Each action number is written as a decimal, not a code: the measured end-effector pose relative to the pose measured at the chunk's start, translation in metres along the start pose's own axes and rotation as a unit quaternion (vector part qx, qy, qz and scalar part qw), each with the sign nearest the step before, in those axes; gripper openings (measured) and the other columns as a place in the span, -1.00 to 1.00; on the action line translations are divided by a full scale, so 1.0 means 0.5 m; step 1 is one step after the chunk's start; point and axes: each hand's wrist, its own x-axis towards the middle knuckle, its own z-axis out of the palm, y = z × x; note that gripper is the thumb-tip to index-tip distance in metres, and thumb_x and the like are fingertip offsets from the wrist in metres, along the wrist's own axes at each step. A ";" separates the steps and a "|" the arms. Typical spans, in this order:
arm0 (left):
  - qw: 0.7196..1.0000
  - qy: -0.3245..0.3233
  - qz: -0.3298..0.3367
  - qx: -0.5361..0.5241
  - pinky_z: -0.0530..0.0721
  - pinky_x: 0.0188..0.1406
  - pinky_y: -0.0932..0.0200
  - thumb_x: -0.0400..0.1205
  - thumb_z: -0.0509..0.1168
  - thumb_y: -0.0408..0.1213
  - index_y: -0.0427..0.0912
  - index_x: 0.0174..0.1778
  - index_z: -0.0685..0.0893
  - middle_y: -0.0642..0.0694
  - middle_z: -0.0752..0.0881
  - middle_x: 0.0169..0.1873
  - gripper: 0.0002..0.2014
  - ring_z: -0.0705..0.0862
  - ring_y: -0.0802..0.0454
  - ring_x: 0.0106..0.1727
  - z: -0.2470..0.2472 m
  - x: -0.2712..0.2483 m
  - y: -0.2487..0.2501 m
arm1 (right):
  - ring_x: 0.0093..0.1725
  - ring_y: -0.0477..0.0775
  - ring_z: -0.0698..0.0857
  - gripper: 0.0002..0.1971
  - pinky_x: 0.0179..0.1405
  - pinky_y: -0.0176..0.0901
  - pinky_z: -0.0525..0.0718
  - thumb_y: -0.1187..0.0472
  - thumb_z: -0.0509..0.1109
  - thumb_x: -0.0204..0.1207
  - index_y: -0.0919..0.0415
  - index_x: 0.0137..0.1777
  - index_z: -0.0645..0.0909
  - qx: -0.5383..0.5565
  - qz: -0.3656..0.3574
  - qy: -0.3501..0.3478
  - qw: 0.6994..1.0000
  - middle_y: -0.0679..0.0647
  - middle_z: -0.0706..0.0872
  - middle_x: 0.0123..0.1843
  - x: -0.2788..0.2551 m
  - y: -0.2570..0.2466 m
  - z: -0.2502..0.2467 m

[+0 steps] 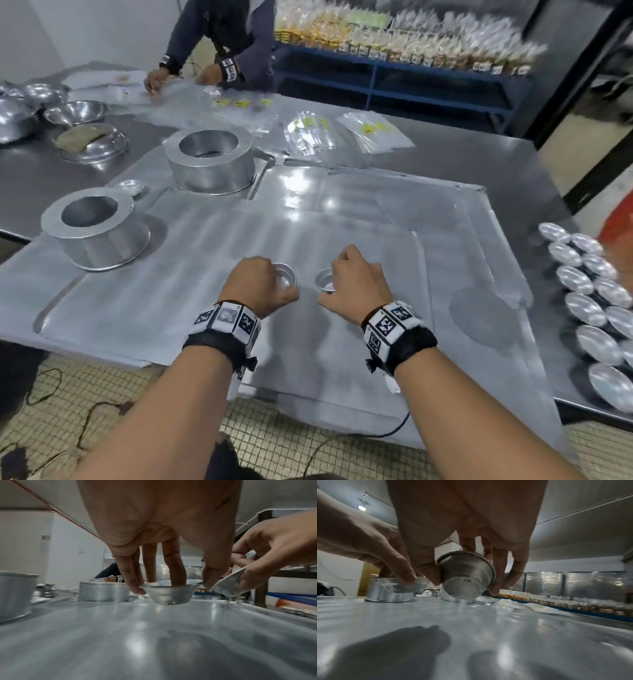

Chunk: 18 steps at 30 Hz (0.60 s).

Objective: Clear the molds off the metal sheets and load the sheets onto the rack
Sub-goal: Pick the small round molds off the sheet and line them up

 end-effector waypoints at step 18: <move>0.972 -0.087 0.217 -0.028 0.56 0.06 0.16 0.32 0.53 0.12 -0.19 0.20 0.67 -0.12 0.67 0.05 -0.38 0.64 -0.10 0.10 0.107 0.138 0.299 | 0.15 0.12 0.66 -0.63 0.09 -0.05 0.69 0.01 0.76 0.11 0.08 -0.17 0.70 0.084 0.193 0.075 0.975 -0.01 0.53 0.33 -0.092 0.264 -0.068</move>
